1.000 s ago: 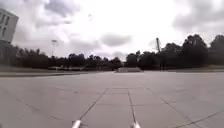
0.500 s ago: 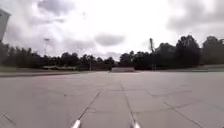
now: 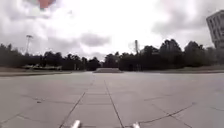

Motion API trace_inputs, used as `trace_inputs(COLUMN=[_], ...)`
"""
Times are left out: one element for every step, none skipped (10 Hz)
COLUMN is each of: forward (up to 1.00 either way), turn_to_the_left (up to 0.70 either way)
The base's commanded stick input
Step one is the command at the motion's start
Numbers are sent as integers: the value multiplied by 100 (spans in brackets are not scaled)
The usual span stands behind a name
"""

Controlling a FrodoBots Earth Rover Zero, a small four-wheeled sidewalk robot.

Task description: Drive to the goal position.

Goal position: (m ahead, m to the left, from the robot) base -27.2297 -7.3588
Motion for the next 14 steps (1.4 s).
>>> trace_inputs(forward=[70,70,70,70,70,70,70,70,70,70,70,70,70,70], turn_to_the_left=[-35,-35,-35,-35,-35,-35,-35,-35,-35,-35,-35,-35,-35,-35])
